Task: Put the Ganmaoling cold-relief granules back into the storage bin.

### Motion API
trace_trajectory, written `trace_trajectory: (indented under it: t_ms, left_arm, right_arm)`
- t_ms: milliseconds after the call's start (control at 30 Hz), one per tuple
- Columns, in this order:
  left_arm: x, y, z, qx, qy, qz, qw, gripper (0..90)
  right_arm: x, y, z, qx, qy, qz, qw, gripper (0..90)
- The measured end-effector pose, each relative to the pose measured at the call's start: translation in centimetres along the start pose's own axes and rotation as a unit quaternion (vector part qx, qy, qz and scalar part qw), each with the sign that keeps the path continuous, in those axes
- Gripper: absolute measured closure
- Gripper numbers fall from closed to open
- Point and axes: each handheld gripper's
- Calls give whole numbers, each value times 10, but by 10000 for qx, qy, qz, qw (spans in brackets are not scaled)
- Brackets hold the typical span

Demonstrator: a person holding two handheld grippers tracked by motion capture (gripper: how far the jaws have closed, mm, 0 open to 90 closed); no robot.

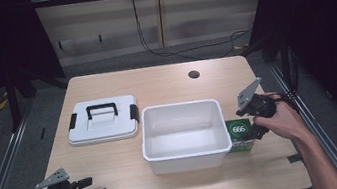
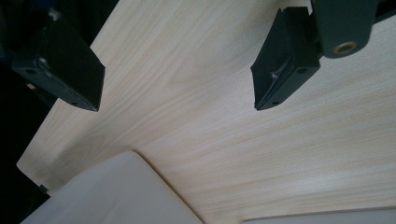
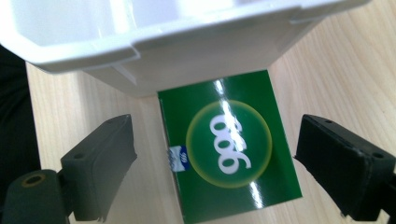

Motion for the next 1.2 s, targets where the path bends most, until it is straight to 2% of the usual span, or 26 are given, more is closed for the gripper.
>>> trace_trajectory:
  t_ms: [67,200,333,600,667,767,800,833,900,933,967,1033,1200]
  left_arm:
    - [0,0,0,-23,-11,6,10000,171]
    - [0,0,0,-50,14,24,10000,170]
    - [-1,0,0,-18,-20,21,10000,171]
    - [1,0,1,-10,-66,2,10000,171]
    - [0,0,1,-13,-66,8,10000,171]
    - [1,0,1,43,-77,-32,10000,171]
    - [2,0,1,30,-104,-39,9999,171]
    - [2,0,1,41,-120,-35,9999,171]
    - [1,0,1,31,-127,-30,9999,171]
    - [2,0,1,20,-136,-17,9999,171]
    - [2,0,1,30,-126,-27,9999,171]
    - [2,0,1,41,-150,-48,9999,171]
    - [2,0,1,33,-156,-40,9999,171]
  right_arm:
    - [3,1,2,15,-6,-141,9999,107]
    - [8,2,2,-69,30,-177,9998,107]
    - [12,3,5,-49,-107,-268,9996,80]
    - [20,5,9,-205,158,-431,9987,76]
    - [25,6,9,-254,146,-568,9980,76]
    - [28,7,9,-277,122,-588,9978,76]
    - [29,7,8,-237,101,-663,9975,76]
    - [30,7,9,-315,115,-687,9971,76]
    - [31,7,9,-322,116,-749,9966,76]
    - [33,8,8,-352,102,-899,9953,77]
    - [33,8,8,-352,102,-899,9953,77]
    - [36,9,7,-407,76,-1073,9934,78]
    - [44,10,7,-516,34,-1260,9907,85]
Point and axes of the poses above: each handheld gripper's, and its own axes: x roughly forward along the jaws, y roughly out of its top, z roughly to its right, and after that the axes turned 12 degrees about x, right-handed
